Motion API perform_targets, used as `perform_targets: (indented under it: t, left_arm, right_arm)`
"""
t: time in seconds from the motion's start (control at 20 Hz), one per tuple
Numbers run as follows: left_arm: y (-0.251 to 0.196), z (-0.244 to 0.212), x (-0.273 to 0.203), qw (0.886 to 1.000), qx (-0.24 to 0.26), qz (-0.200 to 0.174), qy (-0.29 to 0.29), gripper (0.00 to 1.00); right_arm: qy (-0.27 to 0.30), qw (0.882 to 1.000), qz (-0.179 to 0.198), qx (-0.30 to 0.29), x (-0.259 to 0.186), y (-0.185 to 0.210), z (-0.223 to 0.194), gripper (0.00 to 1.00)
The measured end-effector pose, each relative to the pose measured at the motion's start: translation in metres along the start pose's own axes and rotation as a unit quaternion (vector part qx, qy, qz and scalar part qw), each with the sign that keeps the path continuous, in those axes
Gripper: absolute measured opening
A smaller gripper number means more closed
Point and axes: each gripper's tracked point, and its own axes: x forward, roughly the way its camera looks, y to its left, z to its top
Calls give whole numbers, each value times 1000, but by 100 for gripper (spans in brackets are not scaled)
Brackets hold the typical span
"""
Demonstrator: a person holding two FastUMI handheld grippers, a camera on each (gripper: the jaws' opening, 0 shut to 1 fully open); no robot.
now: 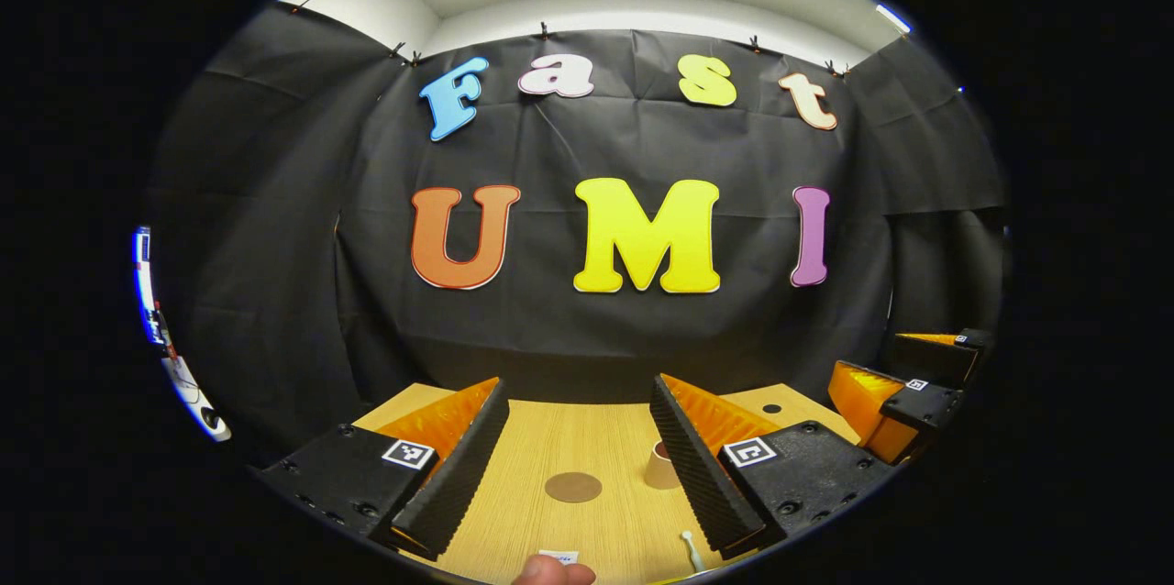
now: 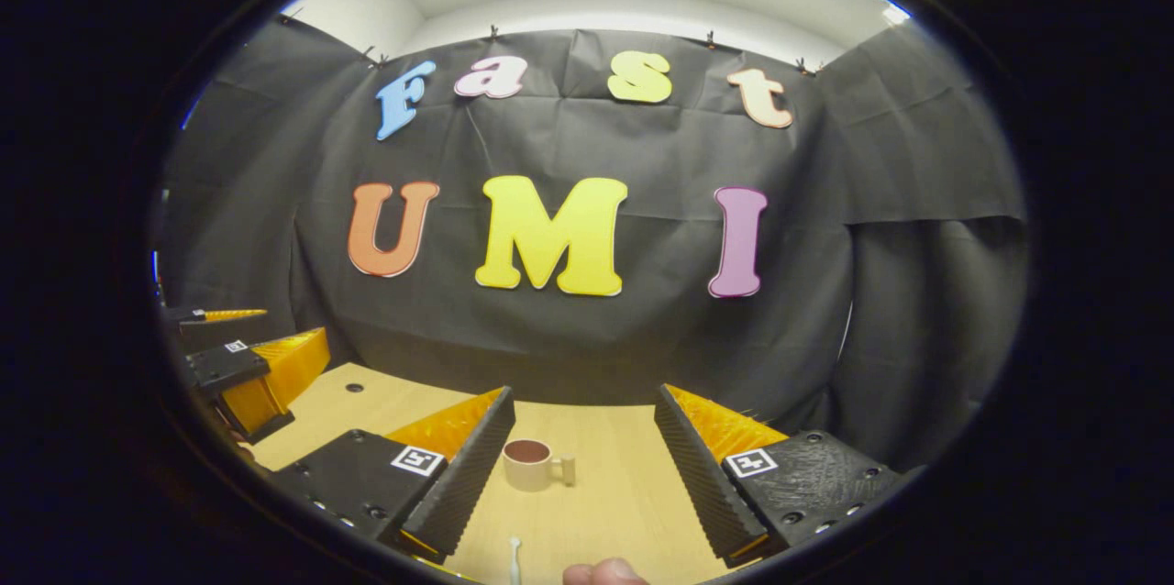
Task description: Put the toothbrush and toothpaste on the desktop into the cup, then pick up the cup and place it on the coaster on the desktop.
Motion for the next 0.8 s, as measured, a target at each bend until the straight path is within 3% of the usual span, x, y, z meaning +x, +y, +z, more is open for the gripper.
perform_targets:
  t: [0.55,0.8]
  left_arm:
    - [-2,-11,3,1000,2,9,17,98]
    - [-2,-29,-3,999,8,12,36,98]
  right_arm:
    - [8,1000,16,2,6,-2,-4,98]
    - [34,999,27,-3,5,1,-28,98]
